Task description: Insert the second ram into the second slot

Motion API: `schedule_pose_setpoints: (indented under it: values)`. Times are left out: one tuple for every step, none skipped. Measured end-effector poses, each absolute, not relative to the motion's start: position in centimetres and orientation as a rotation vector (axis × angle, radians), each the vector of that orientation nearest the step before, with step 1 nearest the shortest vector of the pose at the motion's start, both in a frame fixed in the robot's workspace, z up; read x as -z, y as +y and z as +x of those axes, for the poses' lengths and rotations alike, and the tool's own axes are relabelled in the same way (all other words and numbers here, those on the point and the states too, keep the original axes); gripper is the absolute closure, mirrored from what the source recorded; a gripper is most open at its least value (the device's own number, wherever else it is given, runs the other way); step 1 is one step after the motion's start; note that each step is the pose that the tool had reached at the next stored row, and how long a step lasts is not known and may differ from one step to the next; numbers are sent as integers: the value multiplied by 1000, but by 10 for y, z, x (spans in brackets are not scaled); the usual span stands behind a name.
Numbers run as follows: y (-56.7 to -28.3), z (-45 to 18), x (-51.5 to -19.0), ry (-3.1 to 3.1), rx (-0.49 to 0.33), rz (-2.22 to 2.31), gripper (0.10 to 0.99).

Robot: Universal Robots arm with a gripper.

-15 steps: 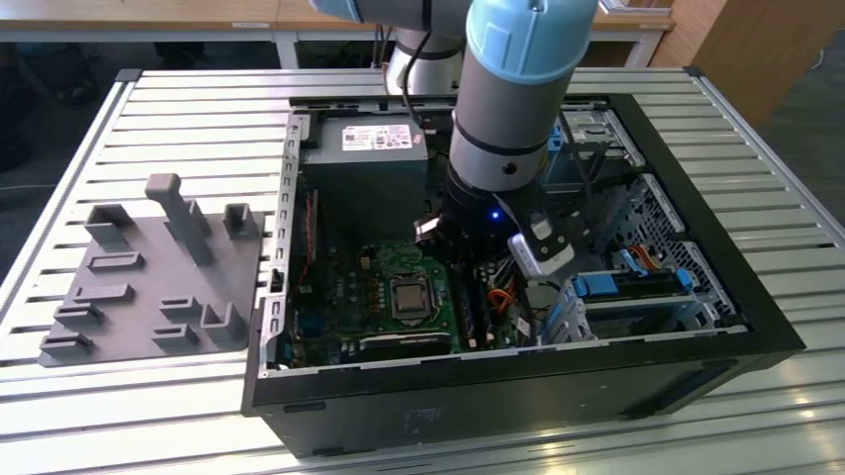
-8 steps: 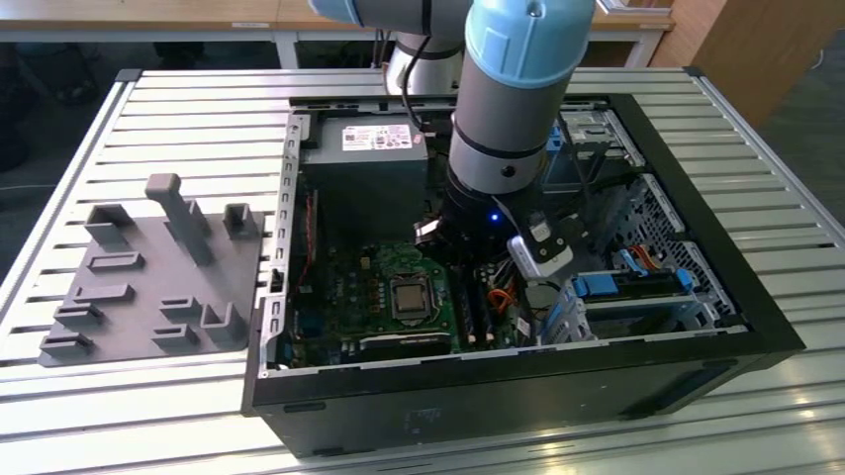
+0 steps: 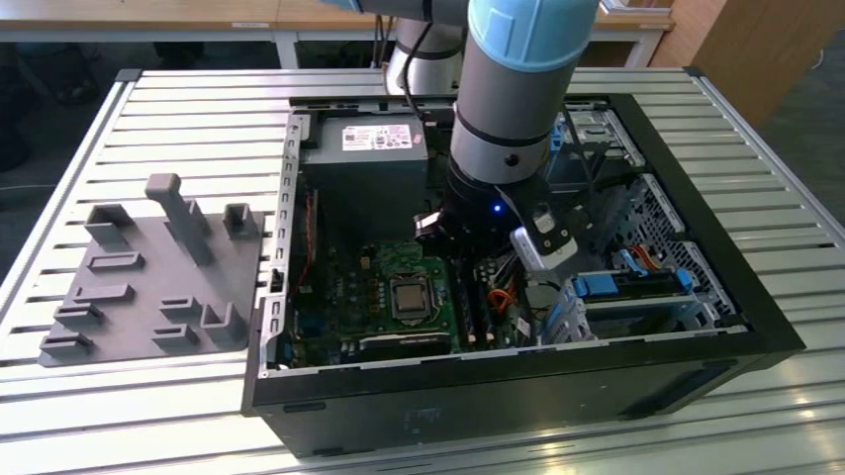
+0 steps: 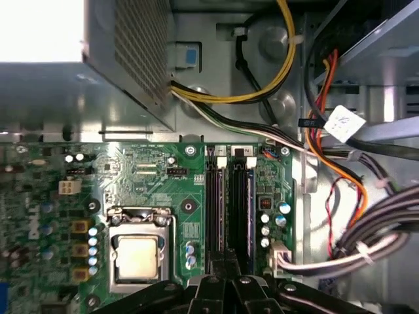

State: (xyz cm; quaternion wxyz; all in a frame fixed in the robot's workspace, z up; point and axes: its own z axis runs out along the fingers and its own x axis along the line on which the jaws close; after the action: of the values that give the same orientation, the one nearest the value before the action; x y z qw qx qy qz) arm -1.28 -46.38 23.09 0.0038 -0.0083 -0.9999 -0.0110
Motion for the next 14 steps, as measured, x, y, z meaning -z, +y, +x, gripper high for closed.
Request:
schedule_pose_setpoints:
  values:
    - [-464,-13,-234,-3134,34,-26,980]
    - [-464,-13,-237,-3134,33,-26,980]
    - [-464,-13,-240,-3134,34,-26,980]
    - [-464,-13,-242,-3134,34,-26,980]
    - [-464,-13,-244,-3134,34,-26,980]
    - [-464,-13,-246,-3134,34,-26,980]
    - [-464,-13,-248,-3134,33,-26,980]
    - [-464,-13,-250,-3134,34,-26,980]
    - [-464,-13,-253,-3134,34,-26,980]
    - [-464,-13,-255,-3134,33,-26,980]
    - [-464,-13,-257,-3134,33,-26,980]
    - [-464,-13,-259,-3134,33,-26,980]
    - [-464,-13,-260,-3134,34,-26,980]
    - [-464,-13,-262,-3133,34,-26,980]
